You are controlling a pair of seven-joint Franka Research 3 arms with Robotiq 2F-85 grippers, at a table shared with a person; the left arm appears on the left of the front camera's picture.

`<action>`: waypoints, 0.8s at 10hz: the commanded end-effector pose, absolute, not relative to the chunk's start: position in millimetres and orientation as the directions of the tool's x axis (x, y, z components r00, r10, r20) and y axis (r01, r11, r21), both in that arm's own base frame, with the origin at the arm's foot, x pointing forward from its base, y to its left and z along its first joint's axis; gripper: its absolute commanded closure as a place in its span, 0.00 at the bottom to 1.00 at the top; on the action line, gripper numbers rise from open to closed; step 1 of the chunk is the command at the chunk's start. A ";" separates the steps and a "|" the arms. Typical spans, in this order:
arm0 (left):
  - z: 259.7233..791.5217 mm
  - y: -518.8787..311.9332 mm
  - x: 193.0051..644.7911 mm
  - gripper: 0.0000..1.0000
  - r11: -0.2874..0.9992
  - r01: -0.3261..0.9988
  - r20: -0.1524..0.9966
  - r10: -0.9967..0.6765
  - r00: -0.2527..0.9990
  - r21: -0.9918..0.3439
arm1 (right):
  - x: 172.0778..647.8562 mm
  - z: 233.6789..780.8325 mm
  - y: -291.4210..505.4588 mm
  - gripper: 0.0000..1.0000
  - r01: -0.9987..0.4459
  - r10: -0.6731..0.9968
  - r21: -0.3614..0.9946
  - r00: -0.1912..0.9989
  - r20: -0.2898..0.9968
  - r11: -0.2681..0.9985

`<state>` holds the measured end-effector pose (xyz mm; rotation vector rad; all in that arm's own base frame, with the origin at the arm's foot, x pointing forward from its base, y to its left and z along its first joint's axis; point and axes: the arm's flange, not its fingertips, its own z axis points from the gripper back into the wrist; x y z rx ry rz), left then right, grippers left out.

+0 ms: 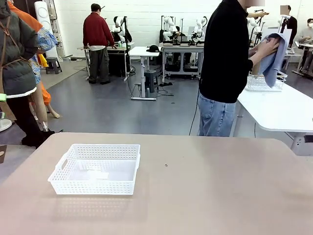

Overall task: Clean and organize the cups into the basket.
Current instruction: Pick up the Organizing basket and move it to the center of the table, then pick up the Reusable plastic cup from the right side of the table and place it inside the Organizing basket.

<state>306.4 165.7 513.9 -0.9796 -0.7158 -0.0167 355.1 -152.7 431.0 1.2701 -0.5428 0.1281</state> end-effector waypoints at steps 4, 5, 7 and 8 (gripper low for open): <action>497.5 234.1 267.3 0.00 0.497 0.255 0.470 0.375 0.799 -0.830 | 309.0 417.6 -223.6 0.00 -0.331 -0.312 0.891 0.850 0.424 0.309; 496.1 244.3 258.6 0.00 0.469 0.262 0.461 0.381 0.802 -0.843 | 296.4 415.5 -233.6 0.00 -0.284 -0.337 0.893 0.851 0.403 0.350; 498.6 252.6 237.9 0.00 0.461 0.242 0.452 0.424 0.785 -0.854 | 268.8 418.1 -249.9 0.00 -0.279 -0.379 0.885 0.825 0.420 0.373; 497.9 257.5 230.1 0.00 0.463 0.206 0.435 0.467 0.770 -0.862 | 261.9 420.2 -253.3 0.00 -0.282 -0.400 0.878 0.807 0.435 0.386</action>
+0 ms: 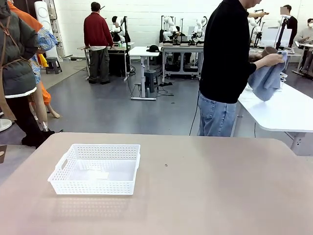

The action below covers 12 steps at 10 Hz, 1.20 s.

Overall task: Clean and organize the cups into the basket.
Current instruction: Pick up the Organizing basket and move it to the center of the table, then pick up the Reusable plastic cup from the right side of the table and place it inside the Organizing basket.

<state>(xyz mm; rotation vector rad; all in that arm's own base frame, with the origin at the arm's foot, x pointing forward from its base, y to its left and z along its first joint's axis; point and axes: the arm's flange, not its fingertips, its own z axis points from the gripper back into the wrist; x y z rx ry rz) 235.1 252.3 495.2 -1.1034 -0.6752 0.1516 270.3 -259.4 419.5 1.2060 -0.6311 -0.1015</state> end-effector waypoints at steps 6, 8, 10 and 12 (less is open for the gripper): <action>495.2 252.3 235.1 0.00 0.463 0.211 0.427 0.435 0.793 -0.861 | 270.3 419.5 -259.4 0.00 -0.252 -0.398 0.892 0.826 0.400 0.375; 495.2 252.3 235.1 0.00 0.463 0.211 0.427 0.435 0.793 -0.861 | 270.3 419.5 -259.4 0.00 -0.252 -0.398 0.892 0.826 0.400 0.375; 495.2 252.3 235.1 0.00 0.463 0.211 0.427 0.435 0.793 -0.861 | 270.3 419.5 -259.4 0.00 -0.252 -0.398 0.892 0.826 0.400 0.375; 495.2 252.3 235.1 0.00 0.463 0.211 0.427 0.435 0.793 -0.861 | 270.3 419.5 -259.4 0.00 -0.252 -0.398 0.892 0.826 0.400 0.375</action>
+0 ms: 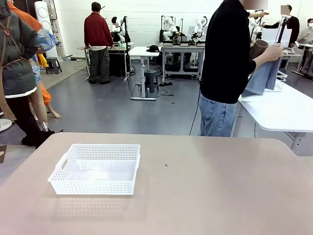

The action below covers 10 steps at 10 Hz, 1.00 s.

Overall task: Clean and organize the cups into the basket.
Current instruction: Pick up the Organizing basket and move it to the center of the table, then pick up the Reusable plastic cup from the right side of the table and place it inside the Organizing basket.

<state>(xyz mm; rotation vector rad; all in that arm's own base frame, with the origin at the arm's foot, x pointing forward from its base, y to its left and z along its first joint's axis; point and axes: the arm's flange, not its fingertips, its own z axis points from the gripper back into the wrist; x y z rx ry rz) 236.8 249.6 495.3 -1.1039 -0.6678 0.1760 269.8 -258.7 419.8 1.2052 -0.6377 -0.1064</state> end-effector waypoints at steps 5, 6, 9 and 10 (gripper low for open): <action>495.2 252.3 235.1 0.00 0.463 0.211 0.427 0.435 0.793 -0.861 | 270.3 419.5 -259.4 0.00 -0.252 -0.398 0.892 0.826 0.400 0.375; 495.2 252.3 235.1 0.00 0.463 0.211 0.427 0.435 0.793 -0.861 | 270.3 419.5 -259.4 0.00 -0.252 -0.398 0.892 0.826 0.400 0.375; 495.2 252.3 235.1 0.00 0.463 0.211 0.427 0.435 0.793 -0.861 | 270.3 419.5 -259.4 0.00 -0.252 -0.398 0.892 0.826 0.400 0.375; 495.2 252.3 235.1 0.00 0.463 0.211 0.427 0.435 0.793 -0.861 | 270.3 419.5 -259.4 0.00 -0.252 -0.398 0.892 0.826 0.400 0.375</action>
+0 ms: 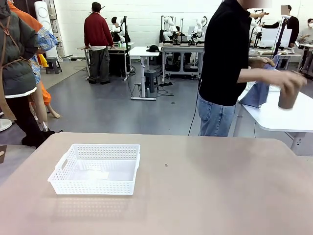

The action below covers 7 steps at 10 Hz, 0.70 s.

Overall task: Clean and organize the cups into the basket.
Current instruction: Pick up the Organizing basket and move it to the center of the table, then pick up the Reusable plastic cup from the right side of the table and place it inside the Organizing basket.

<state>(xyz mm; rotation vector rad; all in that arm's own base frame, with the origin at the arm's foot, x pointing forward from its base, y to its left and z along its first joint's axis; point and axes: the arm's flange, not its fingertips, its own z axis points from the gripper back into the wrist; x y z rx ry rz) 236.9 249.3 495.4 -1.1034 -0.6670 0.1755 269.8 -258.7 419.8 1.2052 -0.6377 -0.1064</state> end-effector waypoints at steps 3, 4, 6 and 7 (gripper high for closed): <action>495.2 252.3 235.1 0.00 0.463 0.211 0.427 0.435 0.793 -0.861 | 270.3 419.5 -259.4 0.00 -0.252 -0.398 0.892 0.826 0.400 0.375; 495.2 252.3 235.1 0.00 0.463 0.211 0.427 0.435 0.793 -0.861 | 270.3 419.5 -259.4 0.00 -0.252 -0.398 0.892 0.826 0.400 0.375; 495.2 252.3 235.1 0.00 0.463 0.211 0.427 0.435 0.793 -0.861 | 270.3 419.5 -259.4 0.00 -0.252 -0.398 0.892 0.826 0.400 0.375; 495.2 252.3 235.1 0.00 0.463 0.211 0.427 0.435 0.793 -0.861 | 270.3 419.5 -259.4 0.00 -0.252 -0.398 0.892 0.826 0.400 0.375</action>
